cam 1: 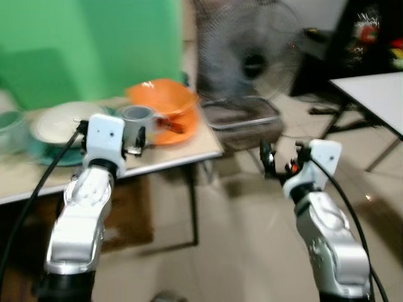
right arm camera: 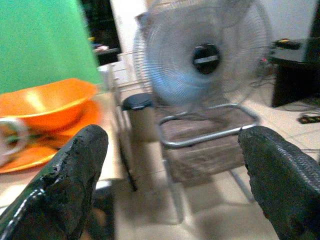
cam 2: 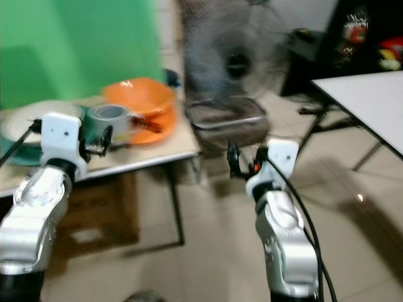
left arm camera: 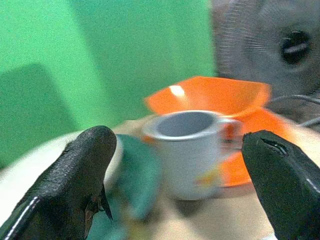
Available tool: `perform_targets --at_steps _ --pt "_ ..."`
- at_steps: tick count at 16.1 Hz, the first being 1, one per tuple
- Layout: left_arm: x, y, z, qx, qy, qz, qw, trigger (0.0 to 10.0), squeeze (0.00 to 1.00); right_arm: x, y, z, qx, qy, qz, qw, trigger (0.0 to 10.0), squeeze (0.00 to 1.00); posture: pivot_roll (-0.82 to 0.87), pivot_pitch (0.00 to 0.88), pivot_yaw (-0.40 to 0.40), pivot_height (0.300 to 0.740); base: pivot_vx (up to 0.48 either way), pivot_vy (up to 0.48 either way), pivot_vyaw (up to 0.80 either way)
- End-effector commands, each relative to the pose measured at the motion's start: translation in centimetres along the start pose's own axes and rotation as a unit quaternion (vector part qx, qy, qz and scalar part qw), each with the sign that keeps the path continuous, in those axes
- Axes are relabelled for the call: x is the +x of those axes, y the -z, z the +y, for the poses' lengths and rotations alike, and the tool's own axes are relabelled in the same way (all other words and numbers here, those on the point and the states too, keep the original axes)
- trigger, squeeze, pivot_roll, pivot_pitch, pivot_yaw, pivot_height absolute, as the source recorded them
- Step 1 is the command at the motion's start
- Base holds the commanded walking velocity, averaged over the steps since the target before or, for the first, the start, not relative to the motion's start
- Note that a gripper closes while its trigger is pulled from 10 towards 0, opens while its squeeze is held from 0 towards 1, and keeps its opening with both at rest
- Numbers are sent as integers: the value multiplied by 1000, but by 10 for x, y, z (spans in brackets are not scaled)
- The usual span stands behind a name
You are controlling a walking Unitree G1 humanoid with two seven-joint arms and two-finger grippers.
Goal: Setting the table
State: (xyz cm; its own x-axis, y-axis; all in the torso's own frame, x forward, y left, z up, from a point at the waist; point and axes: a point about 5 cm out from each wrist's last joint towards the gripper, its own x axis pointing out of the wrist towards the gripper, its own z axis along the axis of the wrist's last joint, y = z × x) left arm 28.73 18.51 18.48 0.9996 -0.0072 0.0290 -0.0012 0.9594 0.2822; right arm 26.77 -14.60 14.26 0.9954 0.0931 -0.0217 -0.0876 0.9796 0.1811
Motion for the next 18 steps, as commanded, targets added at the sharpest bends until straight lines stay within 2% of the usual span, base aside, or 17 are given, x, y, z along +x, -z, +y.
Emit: perform_targets --at_steps 1,8,12,14,16,18 --pt "4 -1 4 11 -9 -2 1000 10000 0 4 -6 5 3 -11 -18 1000 10000 0 64 0 -11 740 0 -480 800" --pt "7 2 8 6 -24 4 1000 10000 0 13 -8 2 -7 -16 -20 1000 10000 0 81 0 -23 740 0 -480 800" --pt "4 7 -3 -5 6 12 1000 10000 0 17 -9 0 -13 -14 -17 1000 10000 0 90 0 -33 740 0 -425 758" --pt "2 13 -13 -12 36 26 999 10000 0 14 -5 4 35 -26 -5 999 10000 0 90 0 -35 740 0 0 0" --pt "-2 23 -27 -23 78 35 996 10000 0 14 1 -4 16 -3 -1 1000 10000 0 90 0 -38 740 0 0 0" --pt "-7 24 -32 -33 107 31 993 10000 0 15 -1 -3 21 -5 -3 1000 10000 0 82 0 -35 740 0 0 0"
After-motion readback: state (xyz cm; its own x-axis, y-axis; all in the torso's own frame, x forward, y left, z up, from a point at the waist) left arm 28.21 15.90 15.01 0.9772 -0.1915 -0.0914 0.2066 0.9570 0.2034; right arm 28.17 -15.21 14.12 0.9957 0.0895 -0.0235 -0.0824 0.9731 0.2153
